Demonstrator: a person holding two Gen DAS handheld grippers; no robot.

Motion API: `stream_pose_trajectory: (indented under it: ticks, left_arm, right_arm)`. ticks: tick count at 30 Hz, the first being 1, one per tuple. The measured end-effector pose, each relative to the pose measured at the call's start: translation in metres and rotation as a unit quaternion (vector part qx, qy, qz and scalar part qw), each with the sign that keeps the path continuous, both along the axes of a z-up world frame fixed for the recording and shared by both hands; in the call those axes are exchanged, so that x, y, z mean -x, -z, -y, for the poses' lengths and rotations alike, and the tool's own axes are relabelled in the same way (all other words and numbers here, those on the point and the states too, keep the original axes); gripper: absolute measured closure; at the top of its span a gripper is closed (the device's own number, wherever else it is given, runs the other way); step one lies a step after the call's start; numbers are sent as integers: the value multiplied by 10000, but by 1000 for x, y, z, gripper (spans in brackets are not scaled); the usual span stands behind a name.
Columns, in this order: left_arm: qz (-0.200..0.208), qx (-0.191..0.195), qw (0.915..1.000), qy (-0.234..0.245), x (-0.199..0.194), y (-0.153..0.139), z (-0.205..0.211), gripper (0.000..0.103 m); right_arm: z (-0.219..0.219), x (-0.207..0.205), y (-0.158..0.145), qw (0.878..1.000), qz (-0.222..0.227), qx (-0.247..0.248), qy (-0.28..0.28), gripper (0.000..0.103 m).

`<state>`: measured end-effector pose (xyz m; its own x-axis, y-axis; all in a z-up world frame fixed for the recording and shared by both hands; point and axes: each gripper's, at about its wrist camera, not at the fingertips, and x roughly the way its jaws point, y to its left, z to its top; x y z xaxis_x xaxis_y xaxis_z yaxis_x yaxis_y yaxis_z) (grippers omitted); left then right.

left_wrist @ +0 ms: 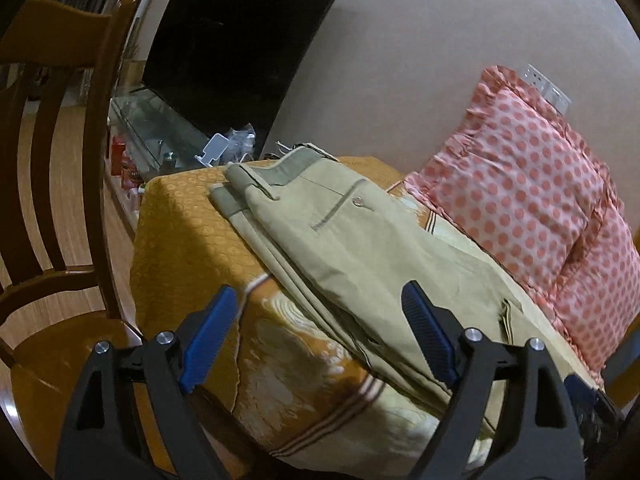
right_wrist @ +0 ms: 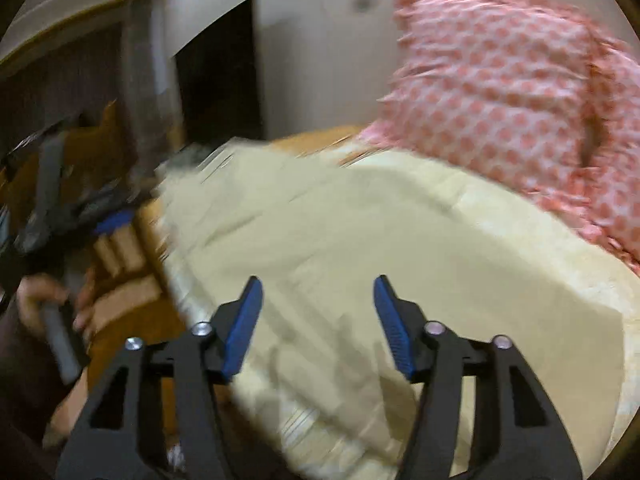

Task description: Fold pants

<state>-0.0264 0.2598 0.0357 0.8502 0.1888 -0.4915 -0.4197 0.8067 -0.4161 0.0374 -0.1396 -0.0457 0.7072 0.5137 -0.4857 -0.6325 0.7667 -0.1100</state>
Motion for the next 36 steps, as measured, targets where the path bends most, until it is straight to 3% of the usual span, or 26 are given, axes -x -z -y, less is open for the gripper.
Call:
stream_pose_trajectory:
  ticks: [3, 4, 10, 17, 22, 24, 28, 31, 33, 36]
  left_arm:
    - [71, 103, 9999, 15, -4, 1, -9, 17]
    - [92, 195, 9998, 38, -6, 2, -14, 17]
    - [89, 632, 9979, 99, -30, 6, -38, 17]
    - [-29, 1184, 9918, 471, -48, 13, -45, 17]
    - [257, 2271, 9695, 891, -49, 22, -48, 17]
    - [345, 2565, 9628, 781, -49, 25, -57, 24]
    - [263, 2501, 9674, 292, -54, 24, -76, 35]
    - [160, 2593, 9657, 14, -65, 30, -90, 56]
    - [-2, 2442, 9697, -122, -72, 32, -95, 83]
    - [-286, 1712, 9848, -59, -85, 11, -83, 92]
  right_arm:
    - [-8, -29, 27, 9943, -764, 645, 364, 57]
    - [-11, -24, 28, 9960, -585, 590, 334, 55]
    - [-13, -12, 32, 9967, -700, 381, 117, 37]
    - [-22, -20, 31, 9969, -693, 357, 73, 33]
    - [-23, -23, 28, 9971, -707, 289, 65, 31]
    - [-21, -24, 28, 9971, -729, 215, 62, 31]
    - [-16, -25, 25, 9964, -840, -62, 36, 31]
    - [-10, -21, 21, 9962, -845, -186, -13, 31]
    - [1, -15, 13, 9963, -785, -343, -78, 31]
    - [25, -7, -2, 9957, -608, -688, -74, 29]
